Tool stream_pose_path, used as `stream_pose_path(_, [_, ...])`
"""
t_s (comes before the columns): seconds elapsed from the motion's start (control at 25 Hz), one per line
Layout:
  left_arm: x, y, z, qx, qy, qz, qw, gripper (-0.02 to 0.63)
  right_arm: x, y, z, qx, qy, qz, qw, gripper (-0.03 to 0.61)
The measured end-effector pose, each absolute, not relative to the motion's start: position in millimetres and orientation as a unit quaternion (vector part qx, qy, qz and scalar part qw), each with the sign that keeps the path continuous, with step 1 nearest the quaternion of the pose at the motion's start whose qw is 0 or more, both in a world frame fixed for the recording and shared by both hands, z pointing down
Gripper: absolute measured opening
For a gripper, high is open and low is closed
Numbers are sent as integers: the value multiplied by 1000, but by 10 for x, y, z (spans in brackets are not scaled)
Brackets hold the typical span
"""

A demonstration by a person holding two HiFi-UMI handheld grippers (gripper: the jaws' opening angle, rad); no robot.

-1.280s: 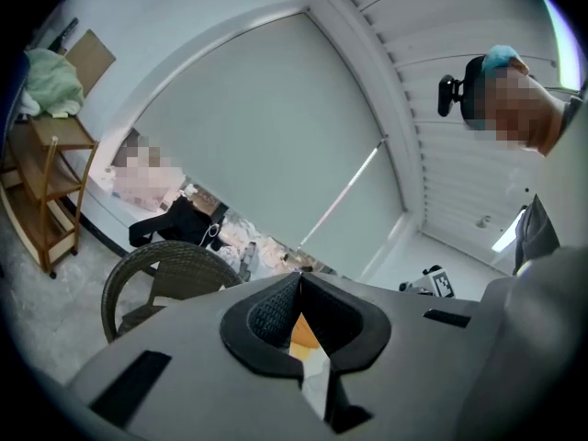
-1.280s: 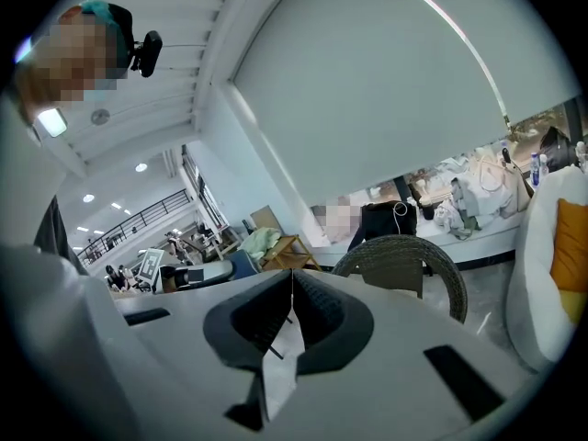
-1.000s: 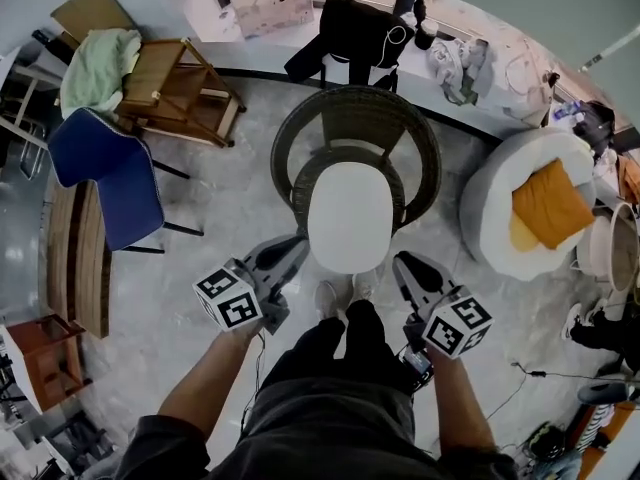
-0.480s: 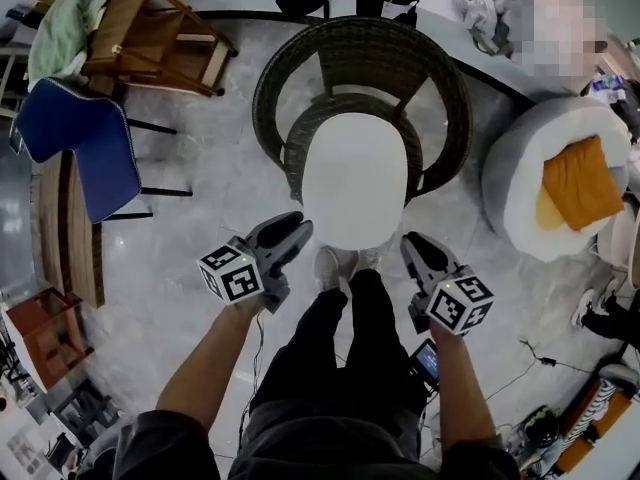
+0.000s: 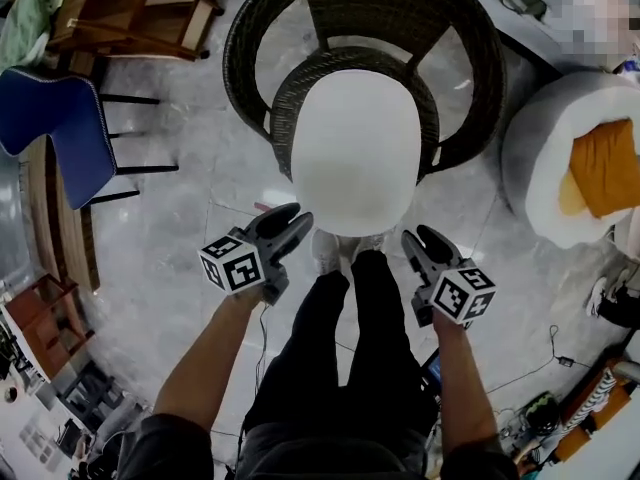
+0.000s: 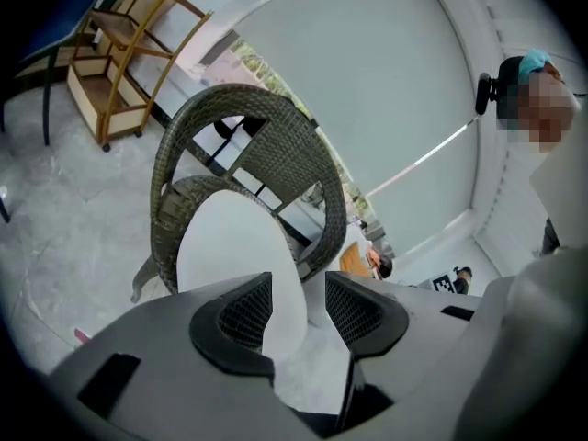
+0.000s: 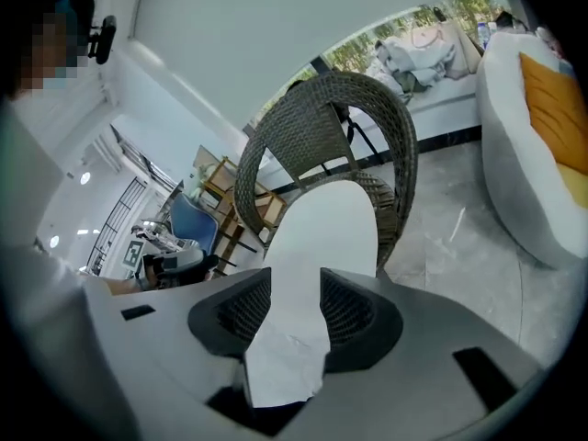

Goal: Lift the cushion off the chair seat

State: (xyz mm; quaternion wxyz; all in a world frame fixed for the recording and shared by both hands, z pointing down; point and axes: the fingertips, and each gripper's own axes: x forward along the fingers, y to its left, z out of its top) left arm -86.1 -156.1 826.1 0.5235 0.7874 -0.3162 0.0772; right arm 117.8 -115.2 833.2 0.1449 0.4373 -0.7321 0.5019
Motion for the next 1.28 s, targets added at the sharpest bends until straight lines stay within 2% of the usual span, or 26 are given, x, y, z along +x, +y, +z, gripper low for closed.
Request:
stream_pose_path(0.52, [-1111, -1112, 9466, 728, -363, 108, 571, 249, 1228, -820, 9447, 427, -702, 550, 149, 178])
stream_pose_path(0.96, [-997, -1057, 9922, 715, -345, 100, 600, 251, 1133, -785, 9886, 417, -695, 568, 144, 181])
stream_pose_path(1.12, [-932, -1102, 9944, 718, -340, 99, 600, 217, 1099, -797, 9887, 415, -696, 570, 136, 179])
stream_pose_path(1.28, [-853, -1098, 9915, 723, -331, 103, 598, 125, 1057, -844, 9859, 410, -691, 584, 110, 170])
